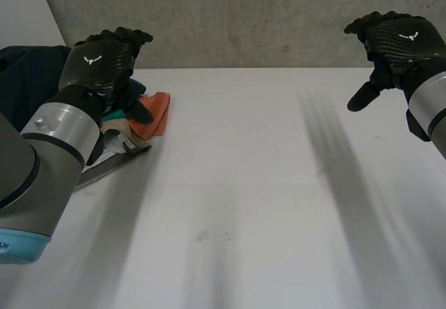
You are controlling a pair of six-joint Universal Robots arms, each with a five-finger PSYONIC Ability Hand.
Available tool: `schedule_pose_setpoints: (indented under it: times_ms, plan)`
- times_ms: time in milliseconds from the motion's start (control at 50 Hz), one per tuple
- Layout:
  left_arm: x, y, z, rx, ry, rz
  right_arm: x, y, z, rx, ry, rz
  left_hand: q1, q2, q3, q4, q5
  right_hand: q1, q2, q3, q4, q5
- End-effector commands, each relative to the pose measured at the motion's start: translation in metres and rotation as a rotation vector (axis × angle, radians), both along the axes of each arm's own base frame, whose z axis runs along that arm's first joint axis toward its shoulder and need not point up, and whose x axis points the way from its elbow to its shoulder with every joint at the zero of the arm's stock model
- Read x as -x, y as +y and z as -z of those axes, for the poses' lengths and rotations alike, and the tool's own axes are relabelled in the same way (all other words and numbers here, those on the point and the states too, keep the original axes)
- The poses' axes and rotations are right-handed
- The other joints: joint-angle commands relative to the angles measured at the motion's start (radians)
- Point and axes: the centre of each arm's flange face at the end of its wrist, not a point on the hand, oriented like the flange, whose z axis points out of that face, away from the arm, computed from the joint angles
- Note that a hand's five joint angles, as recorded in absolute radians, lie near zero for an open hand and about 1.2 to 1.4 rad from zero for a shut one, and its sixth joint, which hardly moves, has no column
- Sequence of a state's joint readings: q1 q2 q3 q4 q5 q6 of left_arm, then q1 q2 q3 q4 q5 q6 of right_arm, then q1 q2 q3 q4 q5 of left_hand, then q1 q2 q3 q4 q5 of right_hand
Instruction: Fold the laundry.
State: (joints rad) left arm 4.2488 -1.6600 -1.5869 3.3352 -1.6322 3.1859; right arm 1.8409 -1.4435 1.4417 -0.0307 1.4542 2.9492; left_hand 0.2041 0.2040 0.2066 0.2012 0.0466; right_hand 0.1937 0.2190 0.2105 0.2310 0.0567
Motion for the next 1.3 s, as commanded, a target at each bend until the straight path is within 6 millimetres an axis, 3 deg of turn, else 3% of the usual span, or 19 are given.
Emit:
schedule_pose_setpoints:
  times_ms: [20,160,220,320,480,600,620,680,700,720,760,860,880,940,1000,1020,1060,1180,1300]
  plan:
    - [-0.001,-0.002,-0.001,0.005,-0.003,-0.005,0.0,0.0,0.0,0.0,0.001,-0.001,-0.03,-0.029,-0.032,-0.027,-0.047,-0.019,-0.044,-0.036,-0.056,-0.057]
    - [-0.01,-0.017,-0.01,0.063,-0.011,-0.052,-0.002,0.002,0.001,-0.001,0.001,-0.006,-0.03,-0.029,-0.032,-0.027,-0.047,-0.019,-0.044,-0.036,-0.056,-0.057]
    - [-0.037,-0.05,-0.015,0.138,-0.077,-0.175,-0.002,0.002,0.001,-0.003,0.002,-0.007,-0.03,-0.029,-0.032,-0.027,-0.047,-0.019,-0.044,-0.036,-0.056,-0.057]
    - [-0.079,-0.105,-0.004,0.214,-0.265,-0.348,-0.002,0.002,0.002,-0.006,0.003,-0.011,-0.03,-0.029,-0.032,-0.027,-0.047,-0.019,-0.044,-0.036,-0.056,-0.057]
    - [-0.141,-0.183,0.039,0.194,-0.517,-0.504,-0.003,0.003,0.003,-0.007,0.003,-0.014,-0.03,-0.029,-0.032,-0.027,-0.047,-0.019,-0.044,-0.036,-0.056,-0.057]
    - [-0.161,-0.214,0.067,0.161,-0.538,-0.5,-0.003,0.004,0.004,-0.012,0.004,-0.015,-0.005,-0.005,-0.008,-0.003,-0.022,-0.019,-0.044,-0.036,-0.056,-0.057]
    - [-0.161,-0.217,0.07,0.159,-0.539,-0.496,-0.003,0.004,0.005,-0.015,0.005,-0.015,0.03,0.03,0.027,0.033,0.013,-0.019,-0.044,-0.036,-0.056,-0.057]
    - [-0.16,-0.223,0.077,0.158,-0.537,-0.494,-0.003,0.004,0.007,-0.018,0.008,-0.015,0.498,0.498,0.495,0.501,0.481,-0.019,-0.044,-0.036,-0.056,-0.057]
    - [-0.16,-0.224,0.077,0.161,-0.535,-0.494,-0.003,0.004,0.007,-0.02,0.008,-0.015,0.755,0.756,0.753,0.758,0.738,-0.019,-0.044,-0.036,-0.056,-0.057]
    - [-0.159,-0.225,0.075,0.171,-0.529,-0.495,-0.003,0.005,0.007,-0.021,0.009,-0.015,1.188,1.188,1.185,1.191,1.171,-0.019,-0.044,-0.036,-0.056,-0.057]
    - [-0.155,-0.225,0.071,0.19,-0.523,-0.491,-0.003,0.005,0.008,-0.023,0.009,-0.015,1.192,1.192,1.19,1.195,1.175,-0.019,-0.044,-0.036,-0.056,-0.057]
    - [-0.123,-0.215,0.051,0.276,-0.485,-0.459,-0.002,0.004,0.008,-0.021,0.009,-0.012,1.192,1.192,1.19,1.195,1.175,-0.019,-0.044,-0.036,-0.056,-0.057]
    - [-0.11,-0.206,0.029,0.335,-0.451,-0.453,-0.002,0.003,0.008,-0.021,0.009,-0.011,1.192,1.192,1.19,1.195,1.175,-0.019,-0.044,-0.036,-0.056,-0.057]
    - [-0.093,-0.188,0.0,0.401,-0.396,-0.438,0.0,0.002,0.007,-0.02,0.008,-0.006,1.192,1.192,1.19,1.195,1.175,-0.019,-0.044,-0.036,-0.056,-0.057]
    - [-0.067,-0.16,-0.028,0.458,-0.304,-0.377,0.0,0.001,0.005,-0.014,0.007,-0.004,1.192,1.192,1.19,1.195,1.175,-0.019,-0.044,-0.036,-0.056,-0.057]
    - [-0.046,-0.141,-0.04,0.474,-0.239,-0.316,0.0,0.001,0.005,-0.013,0.006,-0.003,1.192,1.192,1.19,1.195,1.175,-0.019,-0.044,-0.036,-0.056,-0.057]
    - [-0.026,-0.122,-0.047,0.478,-0.176,-0.246,0.0,0.001,0.003,-0.005,0.004,-0.003,1.192,1.192,1.19,1.195,1.175,-0.019,-0.044,-0.036,-0.056,-0.057]
    - [0.047,-0.044,-0.025,0.314,-0.009,0.069,0.001,0.002,-0.001,0.005,0.0,-0.001,1.192,1.192,1.19,1.195,1.175,-0.019,-0.044,-0.036,-0.056,-0.057]
    - [0.083,0.005,0.011,0.146,0.01,0.263,0.001,0.002,-0.002,0.005,-0.002,-0.001,1.192,1.192,1.19,1.195,1.175,-0.019,-0.044,-0.036,-0.056,-0.057]
